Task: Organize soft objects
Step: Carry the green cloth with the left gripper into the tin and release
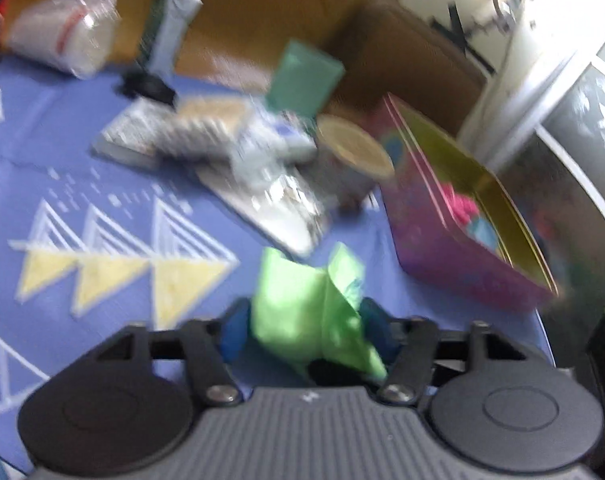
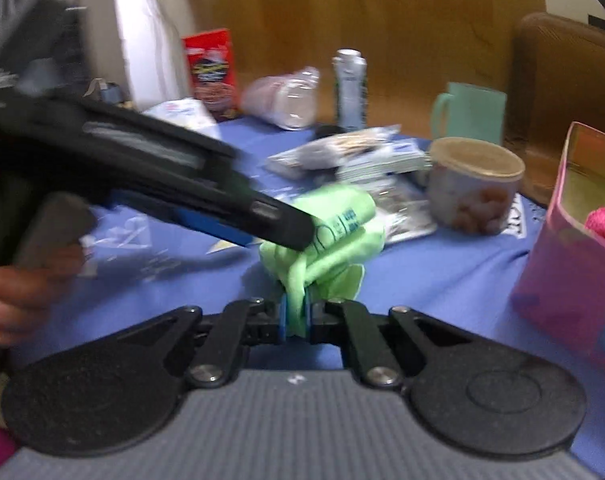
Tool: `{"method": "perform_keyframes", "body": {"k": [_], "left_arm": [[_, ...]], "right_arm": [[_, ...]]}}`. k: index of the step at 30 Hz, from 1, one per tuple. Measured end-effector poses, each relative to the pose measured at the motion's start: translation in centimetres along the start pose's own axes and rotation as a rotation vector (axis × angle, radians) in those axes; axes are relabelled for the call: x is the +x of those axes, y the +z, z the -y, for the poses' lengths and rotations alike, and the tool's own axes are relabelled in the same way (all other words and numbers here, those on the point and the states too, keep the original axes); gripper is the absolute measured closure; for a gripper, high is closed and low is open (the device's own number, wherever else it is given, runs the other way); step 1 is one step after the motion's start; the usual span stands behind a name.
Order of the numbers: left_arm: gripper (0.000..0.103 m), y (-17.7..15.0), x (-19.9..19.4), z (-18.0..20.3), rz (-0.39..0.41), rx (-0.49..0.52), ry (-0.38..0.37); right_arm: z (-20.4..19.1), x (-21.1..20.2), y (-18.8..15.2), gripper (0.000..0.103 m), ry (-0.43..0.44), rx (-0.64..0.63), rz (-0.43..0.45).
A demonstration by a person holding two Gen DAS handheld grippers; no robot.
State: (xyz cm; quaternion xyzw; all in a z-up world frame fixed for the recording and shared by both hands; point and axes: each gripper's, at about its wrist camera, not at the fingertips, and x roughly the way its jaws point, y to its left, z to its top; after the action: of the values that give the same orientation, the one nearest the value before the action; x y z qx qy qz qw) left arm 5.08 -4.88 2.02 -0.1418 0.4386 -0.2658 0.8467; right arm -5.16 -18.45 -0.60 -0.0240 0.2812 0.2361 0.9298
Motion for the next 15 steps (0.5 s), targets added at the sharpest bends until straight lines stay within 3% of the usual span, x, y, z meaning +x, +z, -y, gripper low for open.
{"method": "perform_keyframes", "body": {"k": [1,3,9,15], "left_arm": [[0.062,-0.3,0.3,0.2,-0.007,0.008,-0.007],[0.087,-0.4,0.5,0.8,-0.034,0.022,-0.052],[0.087,1.9,0.0,5.6,0.025,0.131,-0.089],[0.087,5.3,3.2,12.5,0.056,0.274,-0.147]], "right_arm": [[-0.6,-0.5,-0.5,0.092,0.004,-0.011,0.013],[-1.8,-1.3,-1.3,0.093,-0.020,-0.057,0.042],[-0.6,-2.5,-1.5,0.094,-0.082,-0.059,0.152],[2.9,-6.0,-0.9,0.093,-0.248,-0.022,0.302]]}}
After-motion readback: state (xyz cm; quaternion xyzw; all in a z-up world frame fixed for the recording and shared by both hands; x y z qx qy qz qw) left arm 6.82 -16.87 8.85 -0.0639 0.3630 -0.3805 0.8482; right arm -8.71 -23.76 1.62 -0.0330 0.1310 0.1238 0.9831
